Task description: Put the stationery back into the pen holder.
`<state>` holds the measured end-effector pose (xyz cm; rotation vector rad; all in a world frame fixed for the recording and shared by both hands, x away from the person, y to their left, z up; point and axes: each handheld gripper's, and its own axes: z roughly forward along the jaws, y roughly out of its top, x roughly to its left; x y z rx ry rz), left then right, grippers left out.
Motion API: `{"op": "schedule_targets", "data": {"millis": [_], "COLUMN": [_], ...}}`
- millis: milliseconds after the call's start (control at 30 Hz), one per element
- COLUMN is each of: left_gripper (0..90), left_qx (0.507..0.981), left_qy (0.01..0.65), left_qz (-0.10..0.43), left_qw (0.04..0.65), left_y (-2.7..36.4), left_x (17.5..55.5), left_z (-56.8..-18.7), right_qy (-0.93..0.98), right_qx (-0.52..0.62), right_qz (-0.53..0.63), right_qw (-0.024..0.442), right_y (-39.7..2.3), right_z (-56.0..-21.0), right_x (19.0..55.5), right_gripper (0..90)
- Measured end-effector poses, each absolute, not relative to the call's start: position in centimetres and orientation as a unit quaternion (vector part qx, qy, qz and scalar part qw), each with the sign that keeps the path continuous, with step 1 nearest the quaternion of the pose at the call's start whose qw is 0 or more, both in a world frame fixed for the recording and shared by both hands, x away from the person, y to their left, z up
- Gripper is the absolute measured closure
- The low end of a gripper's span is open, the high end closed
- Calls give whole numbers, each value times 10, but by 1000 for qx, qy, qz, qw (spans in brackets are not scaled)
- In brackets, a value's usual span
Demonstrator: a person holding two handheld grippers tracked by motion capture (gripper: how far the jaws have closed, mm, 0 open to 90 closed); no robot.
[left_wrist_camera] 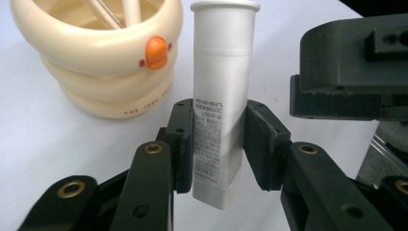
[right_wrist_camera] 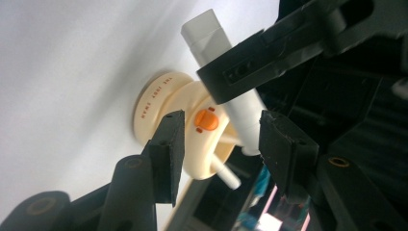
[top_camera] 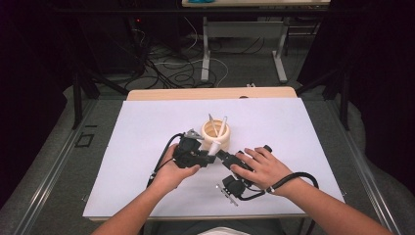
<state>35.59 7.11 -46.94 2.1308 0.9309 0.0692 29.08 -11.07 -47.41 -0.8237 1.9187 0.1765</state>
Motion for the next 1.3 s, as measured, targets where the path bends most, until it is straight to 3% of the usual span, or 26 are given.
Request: {"op": "schedule_targets", "data": {"millis": [567,933,1067,1300], "left_gripper": [659,659,659,659], "left_qx": [826,816,813,797], "left_qy": [382,371,367,373], "left_qz": [39,61,70,78], "left_qw": [412,438,447,468], "left_y": [77,77,77,77], "left_x": [361,369,373,383], "left_z": [-465,-460,-459,-451], "right_qy": [854,878,884,884], "right_qx": [-152,-16,23,110], "right_qz": [181,250,266,307], "right_qw": [464,407,385,335], "right_y": [-124,-137,-142,-151], "right_z": [-470,-476,-478,-484], "right_x": [303,316,320,327], "right_gripper": [447,210,156,148]}}
